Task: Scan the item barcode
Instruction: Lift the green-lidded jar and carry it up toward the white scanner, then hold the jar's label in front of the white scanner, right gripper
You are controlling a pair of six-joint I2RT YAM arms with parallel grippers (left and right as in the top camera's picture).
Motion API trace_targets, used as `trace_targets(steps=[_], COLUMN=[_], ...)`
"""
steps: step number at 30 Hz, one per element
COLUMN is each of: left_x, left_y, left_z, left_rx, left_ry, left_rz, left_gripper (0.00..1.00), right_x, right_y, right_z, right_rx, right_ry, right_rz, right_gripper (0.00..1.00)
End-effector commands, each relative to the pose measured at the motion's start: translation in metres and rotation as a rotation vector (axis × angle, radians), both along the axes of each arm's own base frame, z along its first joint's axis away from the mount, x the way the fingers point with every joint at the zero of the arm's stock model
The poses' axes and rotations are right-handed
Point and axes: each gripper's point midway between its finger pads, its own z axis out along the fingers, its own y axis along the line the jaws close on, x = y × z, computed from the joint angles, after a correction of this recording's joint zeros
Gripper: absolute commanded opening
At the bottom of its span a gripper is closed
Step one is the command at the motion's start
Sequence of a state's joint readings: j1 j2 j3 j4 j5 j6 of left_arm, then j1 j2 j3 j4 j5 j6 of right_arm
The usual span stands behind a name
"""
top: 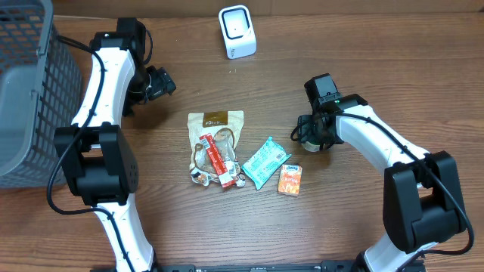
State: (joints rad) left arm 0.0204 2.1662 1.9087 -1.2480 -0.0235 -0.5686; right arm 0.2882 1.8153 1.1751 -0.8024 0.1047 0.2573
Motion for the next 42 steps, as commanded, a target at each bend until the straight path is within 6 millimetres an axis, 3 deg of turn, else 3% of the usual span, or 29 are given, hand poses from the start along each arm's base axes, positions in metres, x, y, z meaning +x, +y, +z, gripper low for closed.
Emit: trace_targets(steps=[1,4,5,7,13,18,25,32,38,42], left_x=[0.005,0.005,0.005,0.005,0.005,0.005,0.005,0.005,0.005,0.005], left_y=[0.001,0.001,0.001,0.001,0.001,0.001,0.001,0.001,0.001,0.001], left_z=[0.011,0.011,0.011,0.011,0.011,0.011,0.011,0.011,0.011,0.011], left_rx=[0.011,0.011,0.011,0.011,0.011,0.011,0.011,0.011,0.011,0.011], left_ry=[-0.033,-0.033,-0.033,-0.033,-0.033,-0.033,-0.033,-0.033,-0.033,-0.033], left_rz=[-0.013,-0.013,-0.013,-0.013,-0.013,-0.013,-0.013,-0.013,-0.013,-0.013], left_gripper=[1.00,1.00,1.00,1.00,1.00,1.00,1.00,1.00,1.00,0.99], right_x=[0.013,0.025,0.028,0.034,0.031,0.026,0.033,0.050,0.072,0.097], right_y=[0.001,0.005,0.006,0.008,0.022,0.033,0.062,0.071,0.080,0.088], right_z=[0.020,0.052,0.064,0.102,0.176,0.221,0.240,0.251,0.267,0.284], right_rx=[0.000,0.006,0.008,0.012,0.102,0.183,0.348,0.392,0.420,0.431], right_ry=[-0.027,-0.046,-0.051,-0.065,-0.087,-0.125,-0.170,-0.250,-0.360,-0.490], right_rz=[-0.002,-0.002,-0.002,-0.002,0.018,0.039,0.092,0.100,0.123,0.141], right_gripper=[0.57,0.52,0.45,0.39,0.29,0.22,0.21,0.14,0.10,0.09])
